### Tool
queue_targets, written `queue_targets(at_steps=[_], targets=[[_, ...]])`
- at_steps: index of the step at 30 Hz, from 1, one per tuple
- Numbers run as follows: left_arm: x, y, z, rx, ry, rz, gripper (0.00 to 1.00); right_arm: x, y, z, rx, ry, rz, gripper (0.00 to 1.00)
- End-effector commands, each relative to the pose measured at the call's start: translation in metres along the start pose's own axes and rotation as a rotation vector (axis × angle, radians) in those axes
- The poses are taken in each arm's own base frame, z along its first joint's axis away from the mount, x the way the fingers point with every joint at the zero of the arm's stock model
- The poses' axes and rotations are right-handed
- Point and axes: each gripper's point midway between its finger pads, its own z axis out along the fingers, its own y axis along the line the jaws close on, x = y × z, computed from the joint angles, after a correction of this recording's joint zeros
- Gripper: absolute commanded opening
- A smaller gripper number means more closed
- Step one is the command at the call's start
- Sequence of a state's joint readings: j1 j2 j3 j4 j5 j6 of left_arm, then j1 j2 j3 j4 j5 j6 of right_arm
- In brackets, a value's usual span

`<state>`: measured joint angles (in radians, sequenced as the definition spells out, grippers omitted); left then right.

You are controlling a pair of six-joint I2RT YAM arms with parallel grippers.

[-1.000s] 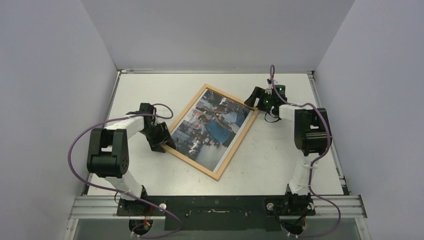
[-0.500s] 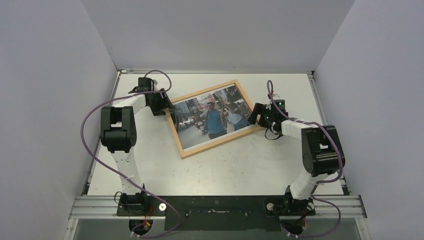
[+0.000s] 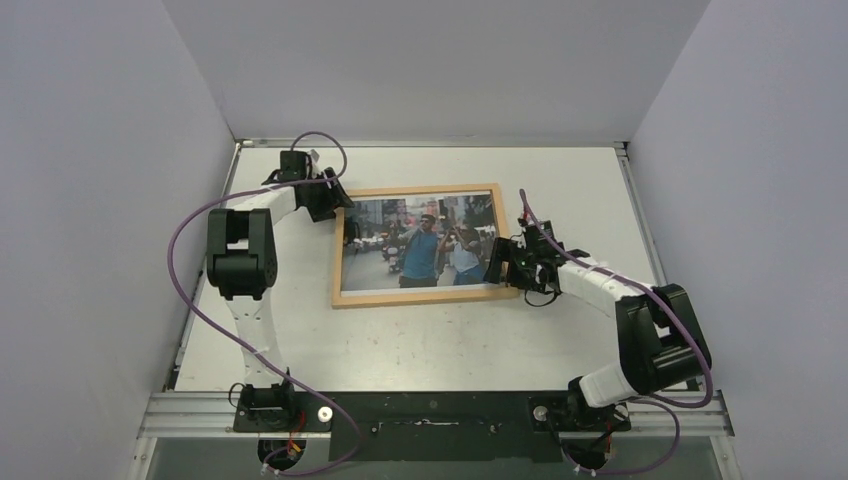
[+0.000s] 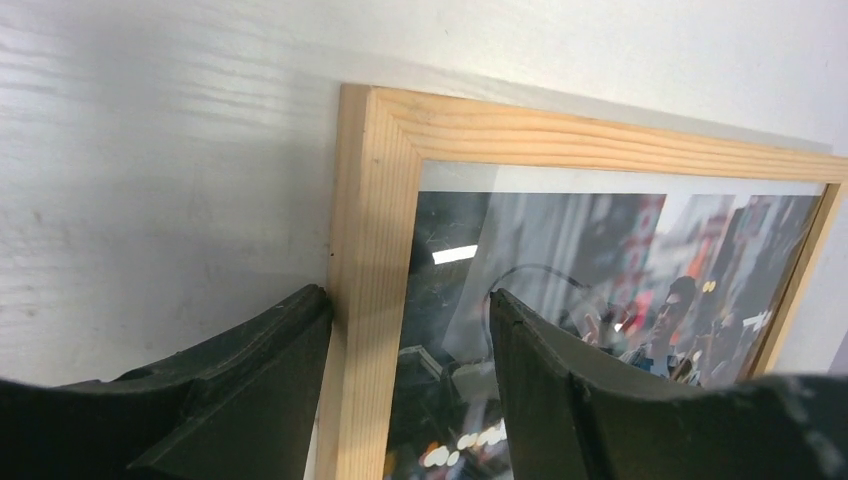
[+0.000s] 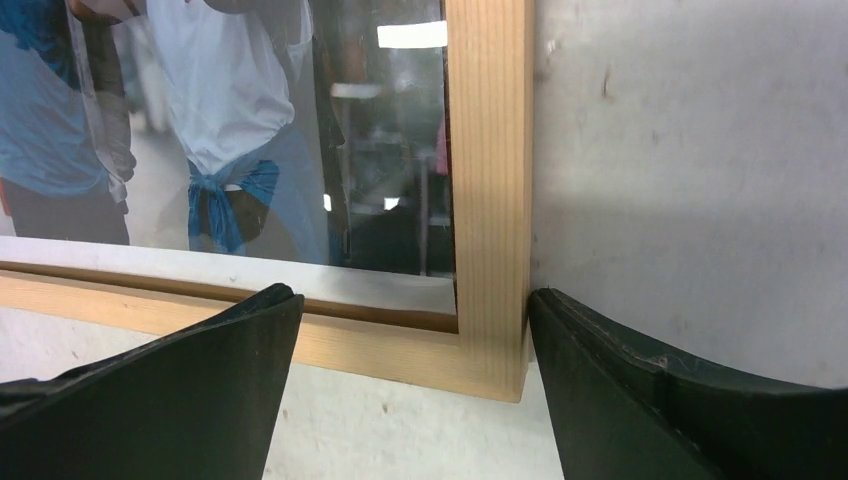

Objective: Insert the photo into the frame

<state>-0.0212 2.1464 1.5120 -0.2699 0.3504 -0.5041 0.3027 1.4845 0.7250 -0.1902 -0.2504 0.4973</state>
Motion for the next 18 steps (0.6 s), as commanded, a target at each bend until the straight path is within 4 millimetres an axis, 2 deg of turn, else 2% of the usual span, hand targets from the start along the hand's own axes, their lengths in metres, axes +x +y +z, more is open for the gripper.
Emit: queue_targets(at_steps=[1, 6, 7, 11, 14, 18], targets=[[0.044, -0.013, -0.011, -0.054, 0.15, -0.003, 0.59, -0.01, 0.012, -0.027, 0.018, -0.045, 0.025, 0.86], [0.018, -0.001, -0.033, -0.17, 0.076, 0.07, 0.73, -0.043, -0.003, -0.052, 0.127, -0.153, 0.107, 0.9], [0.014, 0.002, -0.038, -0.192, 0.065, 0.079, 0.78, -0.047, -0.007, -0.057, 0.147, -0.172, 0.118, 0.9], [-0.003, 0.005, -0.064, -0.245, 0.007, 0.108, 0.92, -0.065, -0.034, -0.083, 0.271, -0.261, 0.161, 0.91], [-0.012, 0.002, -0.092, -0.277, -0.044, 0.142, 0.97, -0.078, -0.045, -0.111, 0.341, -0.342, 0.166, 0.91], [-0.005, -0.006, -0.132, -0.303, -0.051, 0.134, 0.97, -0.096, -0.055, -0.164, 0.435, -0.485, 0.173, 0.9]])
